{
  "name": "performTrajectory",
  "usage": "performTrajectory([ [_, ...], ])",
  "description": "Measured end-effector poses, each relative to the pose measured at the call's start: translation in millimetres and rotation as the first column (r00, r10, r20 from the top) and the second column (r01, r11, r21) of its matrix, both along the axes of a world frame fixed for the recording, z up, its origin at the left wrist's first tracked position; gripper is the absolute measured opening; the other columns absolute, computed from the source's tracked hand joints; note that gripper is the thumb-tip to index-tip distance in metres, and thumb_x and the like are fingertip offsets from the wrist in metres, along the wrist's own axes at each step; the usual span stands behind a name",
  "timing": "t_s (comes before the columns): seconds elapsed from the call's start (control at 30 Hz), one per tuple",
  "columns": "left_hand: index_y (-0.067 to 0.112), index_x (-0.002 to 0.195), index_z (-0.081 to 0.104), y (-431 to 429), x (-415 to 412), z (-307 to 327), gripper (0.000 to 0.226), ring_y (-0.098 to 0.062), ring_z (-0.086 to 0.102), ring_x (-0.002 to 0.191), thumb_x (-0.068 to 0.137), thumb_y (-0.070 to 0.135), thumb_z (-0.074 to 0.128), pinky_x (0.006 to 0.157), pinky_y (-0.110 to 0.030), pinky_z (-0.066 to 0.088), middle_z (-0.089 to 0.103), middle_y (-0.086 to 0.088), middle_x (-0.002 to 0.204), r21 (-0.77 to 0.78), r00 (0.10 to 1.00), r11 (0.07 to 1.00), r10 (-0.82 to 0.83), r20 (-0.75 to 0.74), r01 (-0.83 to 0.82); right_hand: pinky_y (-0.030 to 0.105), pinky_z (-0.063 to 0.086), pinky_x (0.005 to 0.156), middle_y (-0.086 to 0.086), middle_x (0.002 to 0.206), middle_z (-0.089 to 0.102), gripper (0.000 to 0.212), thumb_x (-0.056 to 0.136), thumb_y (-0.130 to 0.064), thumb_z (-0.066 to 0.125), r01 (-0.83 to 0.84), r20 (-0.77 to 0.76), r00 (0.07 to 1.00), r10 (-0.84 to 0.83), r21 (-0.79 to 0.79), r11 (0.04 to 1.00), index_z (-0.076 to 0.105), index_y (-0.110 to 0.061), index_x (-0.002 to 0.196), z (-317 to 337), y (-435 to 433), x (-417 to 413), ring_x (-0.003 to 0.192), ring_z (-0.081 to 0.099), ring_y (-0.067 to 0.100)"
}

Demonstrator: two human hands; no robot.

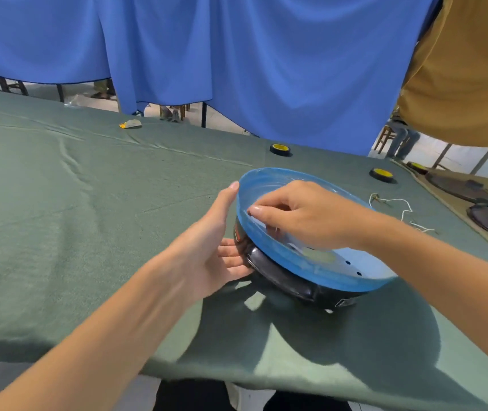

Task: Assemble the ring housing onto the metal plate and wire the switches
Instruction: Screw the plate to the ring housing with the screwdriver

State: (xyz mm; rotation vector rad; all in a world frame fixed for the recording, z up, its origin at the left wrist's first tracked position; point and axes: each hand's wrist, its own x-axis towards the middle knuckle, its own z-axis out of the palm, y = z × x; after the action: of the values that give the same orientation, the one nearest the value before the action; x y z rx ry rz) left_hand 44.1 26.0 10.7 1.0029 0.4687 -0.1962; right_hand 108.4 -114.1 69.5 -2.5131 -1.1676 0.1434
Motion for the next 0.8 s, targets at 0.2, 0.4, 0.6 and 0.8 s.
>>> performTrajectory([
  [0.2, -0.001, 0.103, 0.064, 25.7, 30.0, 9.9, 0.064, -0.025, 0.065, 0.069, 0.072, 0.054, 0.076, 0.055, -0.029, 0.057, 0.062, -0.014, 0.086, 0.17, 0.998, 0.984, -0.042, -0.046, 0.049, 0.032, 0.05, 0.076, -0.001, 0.089, 0.072, 0.017, 0.09, -0.021, 0.062, -0.085, 0.197, 0.978, 0.075, 0.043, 0.995, 0.074, -0.02, 0.102, -3.5, 29.2, 38.5, 0.081, 0.062, 0.013],
  [0.4, -0.008, 0.119, 0.063, 49.1, 58.1, 7.1, 0.083, -0.03, 0.062, 0.092, 0.072, 0.061, 0.071, 0.089, -0.04, 0.054, 0.064, -0.019, 0.101, 0.217, 0.991, 0.967, -0.128, -0.036, 0.133, 0.019, 0.042, 0.065, -0.002, 0.076, 0.069, 0.014, 0.084, -0.013, 0.067, -0.149, 0.225, 0.965, 0.132, 0.061, 0.987, 0.077, -0.017, 0.092, -5.4, 45.3, 74.6, 0.073, 0.059, 0.014],
  [0.6, -0.005, 0.132, 0.056, 58.7, 74.8, 5.3, 0.095, -0.031, 0.058, 0.102, 0.066, 0.062, 0.073, 0.104, -0.045, 0.046, 0.059, -0.024, 0.13, 0.215, 0.985, 0.961, -0.17, -0.043, 0.175, 0.03, 0.048, 0.068, -0.01, 0.063, 0.061, 0.013, 0.084, -0.01, 0.066, -0.188, 0.216, 0.958, 0.188, -0.02, 0.982, 0.077, -0.017, 0.084, -2.1, 58.0, 99.4, 0.062, 0.051, 0.009],
  [0.8, -0.004, 0.132, 0.056, 62.4, 80.2, -2.0, 0.09, -0.032, 0.059, 0.101, 0.07, 0.06, 0.073, 0.103, -0.044, 0.046, 0.061, -0.025, 0.129, 0.233, 0.984, 0.957, -0.154, -0.086, 0.17, 0.037, 0.042, 0.061, -0.006, 0.056, 0.049, 0.039, 0.096, -0.033, 0.053, -0.127, 0.31, 0.941, 0.137, -0.055, 0.99, 0.052, -0.021, 0.06, -6.6, 54.2, 104.7, 0.055, 0.042, 0.009],
])
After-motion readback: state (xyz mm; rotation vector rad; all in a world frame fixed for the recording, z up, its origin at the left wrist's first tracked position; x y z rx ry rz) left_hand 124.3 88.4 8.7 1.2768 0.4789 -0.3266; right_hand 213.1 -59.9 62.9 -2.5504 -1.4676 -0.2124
